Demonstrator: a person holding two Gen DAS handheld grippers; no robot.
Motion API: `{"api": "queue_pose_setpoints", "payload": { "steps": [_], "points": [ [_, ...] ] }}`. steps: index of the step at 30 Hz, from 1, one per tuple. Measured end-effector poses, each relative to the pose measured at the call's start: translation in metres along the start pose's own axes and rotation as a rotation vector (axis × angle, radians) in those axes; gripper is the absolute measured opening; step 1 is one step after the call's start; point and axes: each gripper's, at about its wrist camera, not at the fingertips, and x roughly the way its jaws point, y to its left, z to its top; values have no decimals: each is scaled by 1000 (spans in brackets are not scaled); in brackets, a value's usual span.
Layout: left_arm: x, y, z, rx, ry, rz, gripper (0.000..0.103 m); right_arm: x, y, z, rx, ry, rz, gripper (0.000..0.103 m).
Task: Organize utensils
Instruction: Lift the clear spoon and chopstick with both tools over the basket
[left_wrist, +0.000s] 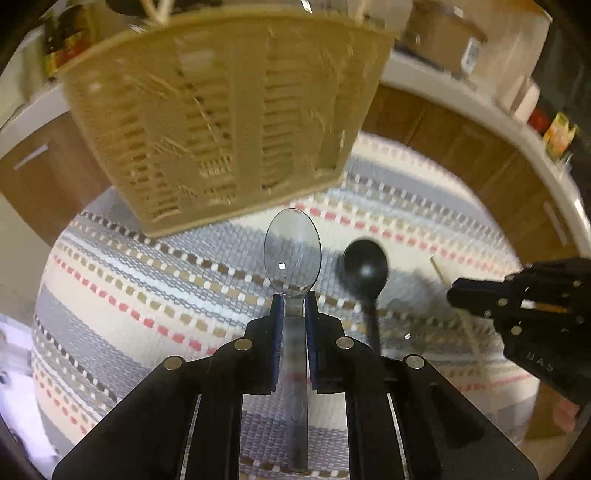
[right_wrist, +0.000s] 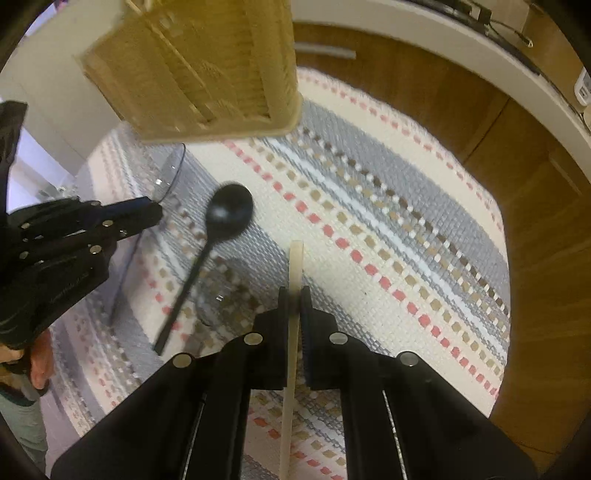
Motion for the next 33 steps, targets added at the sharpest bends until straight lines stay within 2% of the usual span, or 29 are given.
{"api": "queue_pose_setpoints", "payload": {
  "steps": [6, 9, 11, 15, 20, 25, 29, 33],
  "points": [
    [-59, 11, 3, -57, -228, -52, 10, -49, -1, 0, 9, -162, 47, 4],
    [-87, 18, 6, -86, -329, -82, 10, -70, 0, 11, 32, -252, 60, 4],
    [-111, 27, 10, -122, -420, -138, 10, -88, 3, 20, 43, -322, 78, 4],
    [-149, 42, 23, -171, -590, -166, 10, -111, 1, 34, 58, -433, 85, 4],
    [-184, 46, 39, -197, -754, -150, 10, -135, 11, 61, 46, -589, 66, 4],
    [-195, 52, 56, -228, -872, -160, 10, -153, 19, 89, 58, -708, 76, 4],
    [-193, 54, 69, -229, -931, -148, 10, -163, 27, 113, 60, -787, 67, 4],
    [-180, 62, 78, -259, -957, -178, 10, -169, 43, 129, 19, -904, -30, 4]
  ]
}}
